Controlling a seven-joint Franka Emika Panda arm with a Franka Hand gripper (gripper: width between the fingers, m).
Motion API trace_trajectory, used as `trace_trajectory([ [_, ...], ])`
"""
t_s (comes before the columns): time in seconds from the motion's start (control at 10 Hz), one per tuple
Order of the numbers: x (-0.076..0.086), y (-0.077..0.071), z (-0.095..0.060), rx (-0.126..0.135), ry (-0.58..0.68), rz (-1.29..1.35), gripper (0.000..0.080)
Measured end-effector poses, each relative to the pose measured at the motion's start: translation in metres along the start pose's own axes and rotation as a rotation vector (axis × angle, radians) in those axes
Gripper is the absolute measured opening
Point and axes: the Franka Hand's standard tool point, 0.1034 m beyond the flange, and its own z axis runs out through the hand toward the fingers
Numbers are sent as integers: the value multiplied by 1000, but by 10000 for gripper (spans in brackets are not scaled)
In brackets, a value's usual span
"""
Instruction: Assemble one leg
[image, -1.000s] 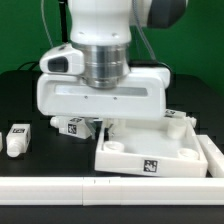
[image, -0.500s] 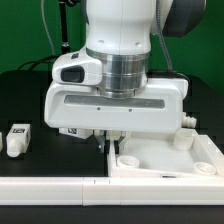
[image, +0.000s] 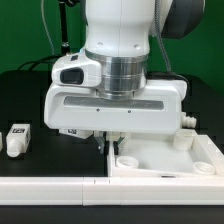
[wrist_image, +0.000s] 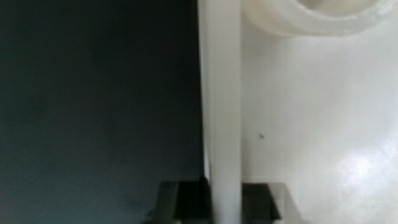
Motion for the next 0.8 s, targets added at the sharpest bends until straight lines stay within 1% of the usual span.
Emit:
trace_trajectory([
  [0.1, 0, 0, 0, 0, 0, 0, 55],
  [0.2, 0, 0, 0, 0, 0, 0, 119],
  [0.3, 0, 0, 0, 0, 0, 0, 119],
  [0.4, 0, 0, 0, 0, 0, 0, 331],
  [0.5, 0, -1, -1, 0, 1, -1, 482],
  [0.6, -6, -3, -14, 11, -24, 0, 595],
  [0.7, -18, -1, -33, 28, -44, 10, 595],
  [0.8, -27, -3, -51, 32, -29, 12, 637],
])
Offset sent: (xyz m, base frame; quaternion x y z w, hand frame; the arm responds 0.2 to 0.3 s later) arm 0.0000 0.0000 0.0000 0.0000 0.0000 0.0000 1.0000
